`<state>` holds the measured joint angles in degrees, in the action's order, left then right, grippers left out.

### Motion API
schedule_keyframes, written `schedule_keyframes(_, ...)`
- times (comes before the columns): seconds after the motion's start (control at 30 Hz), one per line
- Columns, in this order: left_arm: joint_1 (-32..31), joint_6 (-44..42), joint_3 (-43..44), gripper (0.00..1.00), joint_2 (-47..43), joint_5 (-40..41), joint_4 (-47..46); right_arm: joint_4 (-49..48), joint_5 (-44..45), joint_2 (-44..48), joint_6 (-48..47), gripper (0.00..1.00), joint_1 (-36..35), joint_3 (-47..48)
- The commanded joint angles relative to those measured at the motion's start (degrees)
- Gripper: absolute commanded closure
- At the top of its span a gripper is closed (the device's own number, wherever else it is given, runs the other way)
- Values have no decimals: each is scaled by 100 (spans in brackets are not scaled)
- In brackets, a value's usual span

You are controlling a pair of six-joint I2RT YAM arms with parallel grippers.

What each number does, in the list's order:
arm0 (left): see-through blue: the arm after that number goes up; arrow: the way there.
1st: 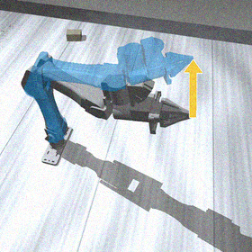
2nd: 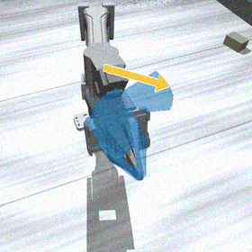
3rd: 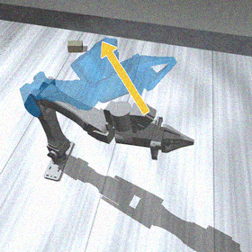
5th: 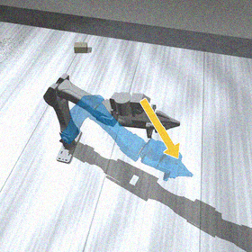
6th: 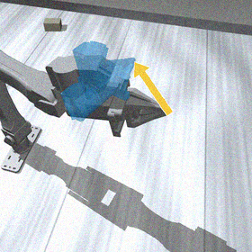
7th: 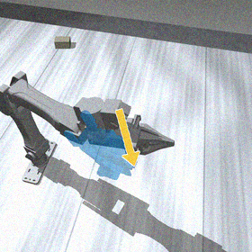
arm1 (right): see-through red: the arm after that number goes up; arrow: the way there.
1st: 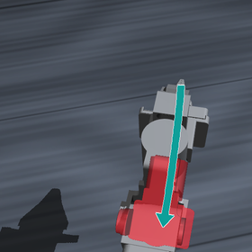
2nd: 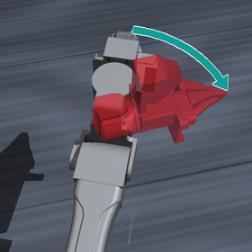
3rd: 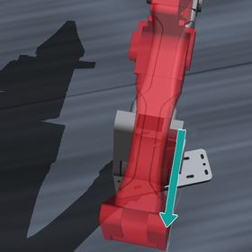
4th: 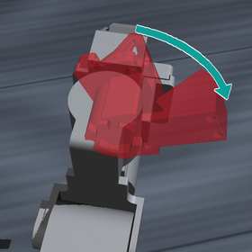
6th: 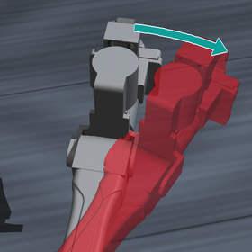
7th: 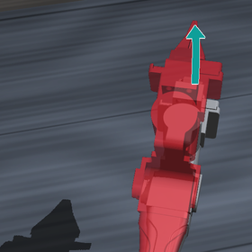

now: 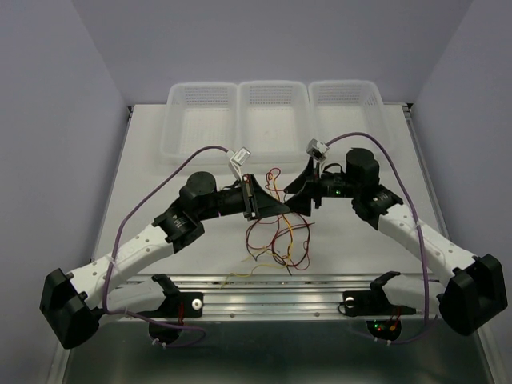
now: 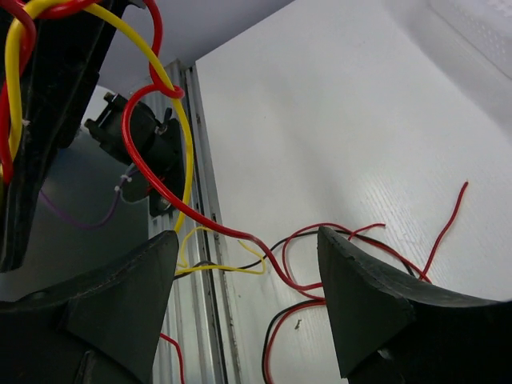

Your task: Untangle the cables

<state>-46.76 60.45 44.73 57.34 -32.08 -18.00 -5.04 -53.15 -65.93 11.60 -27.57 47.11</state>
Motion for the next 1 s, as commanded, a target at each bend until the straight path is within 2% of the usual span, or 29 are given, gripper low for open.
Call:
schedule_keyframes(0.0,-8,90,141,100,22,-185,-371,-568,75,19,-105,25,-20,325)
schedule_keyframes(0.17,-8,90,115,100,14,-203,-371,-647,322,-218,-43,26,-20,474)
schedule_keyframes(0.3,-8,90,71,100,14,-194,-371,-963,-36,-402,-43,30,-20,562)
schedule_keyframes(0.4,-8,90,62,100,40,-211,-380,-1095,-248,-543,18,38,-20,659)
schedule_keyframes(0.43,-8,90,62,100,49,-211,-397,-1157,-301,-561,36,48,-20,659)
schedule_keyframes(0.47,-8,90,53,100,58,-203,-397,-1218,-363,-552,79,52,-20,641)
schedule_keyframes(0.5,-8,99,45,100,84,-194,-397,-1367,-424,-535,210,65,-20,580)
schedule_keyframes(0.6,-8,125,1,100,128,-211,-415,-1658,-224,-439,431,83,-20,466)
schedule_keyframes(0.63,-8,134,-8,100,146,-211,-415,-1641,299,-360,544,99,-20,448)
schedule_keyframes(0.73,0,117,-61,100,155,-211,-397,-1387,1051,-297,519,99,-20,465)
schedule_keyframes(0.83,1,-58,-43,78,163,-142,-152,-1254,1113,-367,659,99,-20,606)
schedule_keyframes(0.87,1,-85,-43,62,155,-72,-82,-1263,1105,-429,686,99,-20,641)
schedule_keyframes(0.93,1,-216,-43,49,102,-1,76,-1263,1025,-473,747,99,-20,729)
schedule_keyframes(0.97,1,-270,-35,34,84,52,129,-1263,1017,-508,756,99,-20,755)
